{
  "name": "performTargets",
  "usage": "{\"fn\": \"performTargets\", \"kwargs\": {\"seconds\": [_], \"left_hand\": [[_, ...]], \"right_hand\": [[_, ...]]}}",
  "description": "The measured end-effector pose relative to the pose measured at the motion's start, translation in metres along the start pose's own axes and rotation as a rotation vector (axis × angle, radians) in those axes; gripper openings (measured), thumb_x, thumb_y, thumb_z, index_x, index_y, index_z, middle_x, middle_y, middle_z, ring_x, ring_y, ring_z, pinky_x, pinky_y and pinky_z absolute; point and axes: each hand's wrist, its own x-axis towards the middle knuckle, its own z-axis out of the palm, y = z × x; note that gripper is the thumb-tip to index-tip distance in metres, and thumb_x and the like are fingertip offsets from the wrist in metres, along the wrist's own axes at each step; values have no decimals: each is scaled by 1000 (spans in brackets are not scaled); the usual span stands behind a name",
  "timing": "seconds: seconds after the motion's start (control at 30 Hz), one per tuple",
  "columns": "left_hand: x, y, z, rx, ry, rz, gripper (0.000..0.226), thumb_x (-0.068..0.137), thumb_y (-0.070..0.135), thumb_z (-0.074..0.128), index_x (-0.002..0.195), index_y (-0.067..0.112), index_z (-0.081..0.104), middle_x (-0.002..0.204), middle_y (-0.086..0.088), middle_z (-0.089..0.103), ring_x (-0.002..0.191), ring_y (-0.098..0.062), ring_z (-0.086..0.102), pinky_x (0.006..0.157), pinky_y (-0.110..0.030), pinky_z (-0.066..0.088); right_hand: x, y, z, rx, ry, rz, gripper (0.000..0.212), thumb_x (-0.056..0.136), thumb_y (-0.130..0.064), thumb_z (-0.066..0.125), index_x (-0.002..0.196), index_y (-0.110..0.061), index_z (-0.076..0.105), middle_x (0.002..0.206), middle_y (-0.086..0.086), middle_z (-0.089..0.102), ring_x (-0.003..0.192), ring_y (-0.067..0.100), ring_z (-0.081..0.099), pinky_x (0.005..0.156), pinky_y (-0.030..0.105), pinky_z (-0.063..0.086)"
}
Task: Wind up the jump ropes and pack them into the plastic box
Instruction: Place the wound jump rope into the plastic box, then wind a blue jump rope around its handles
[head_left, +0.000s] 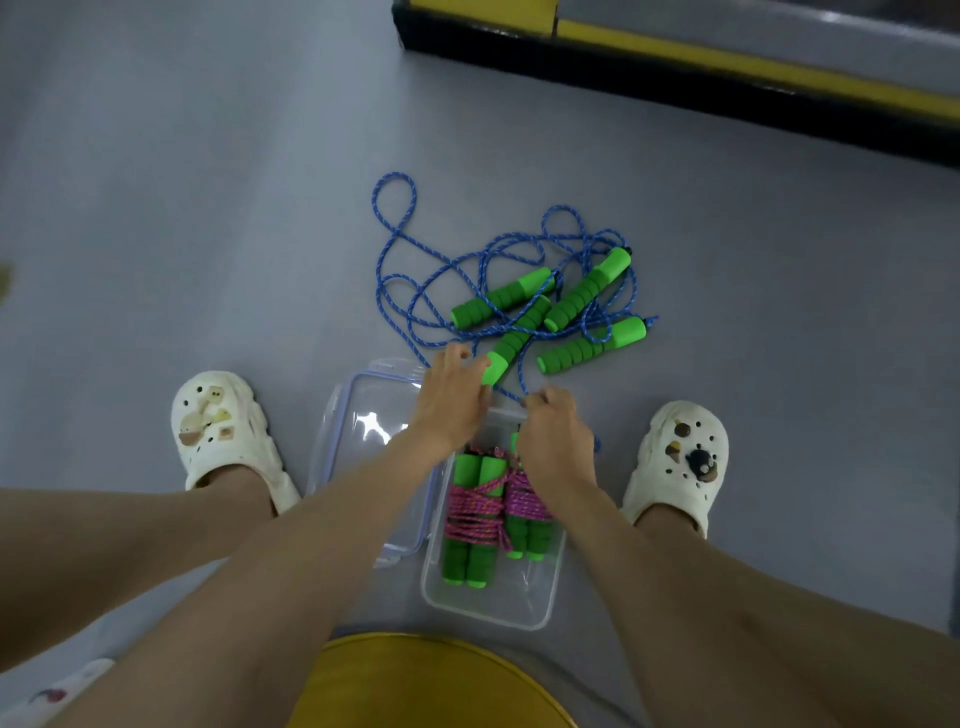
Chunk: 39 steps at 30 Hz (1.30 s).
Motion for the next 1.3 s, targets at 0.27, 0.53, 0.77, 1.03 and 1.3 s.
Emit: {"fn": "performTargets", "kwargs": {"seconds": [0.27,0.53,0.77,1.03,1.3], "left_hand": [[53,1,25,42,-290,-337,69,89,51,56,137,5,38,137,-17,38,128,-32,35,106,-42,35],[56,-4,19,2,-168,-284,50,88,36,63,123,4,48,125,-16,47,116,-30,45,94,-39,41],[41,11,-66,-253,-39,-227,32,82,34,66,94,11,47,101,-9,56,92,-28,56,76,-35,39],[-4,64,-220,-407,-121,18,34,68,36,75,90,15,61,86,-2,61,81,-19,56,75,-36,47],[-75,97,-291,-655,100,-56,62,88,33,66,138,9,38,127,-10,47,117,-23,49,94,-30,40]], "right_hand": [[41,18,10,38,-108,88,47,96,-34,43,138,-13,42,138,13,39,126,29,37,104,41,31],[34,28,17,10,-109,78,47,97,-36,40,138,-13,42,139,12,40,126,28,38,106,40,28],[19,12,-30,29,-73,97,48,95,-22,44,141,-10,35,135,13,41,123,28,40,102,39,33],[-11,-38,-127,181,140,-34,70,85,-27,63,145,-15,29,142,8,38,131,30,34,108,44,29],[-63,-77,-203,446,315,21,33,84,-42,64,96,-13,56,92,13,66,91,31,63,72,36,45]]}}
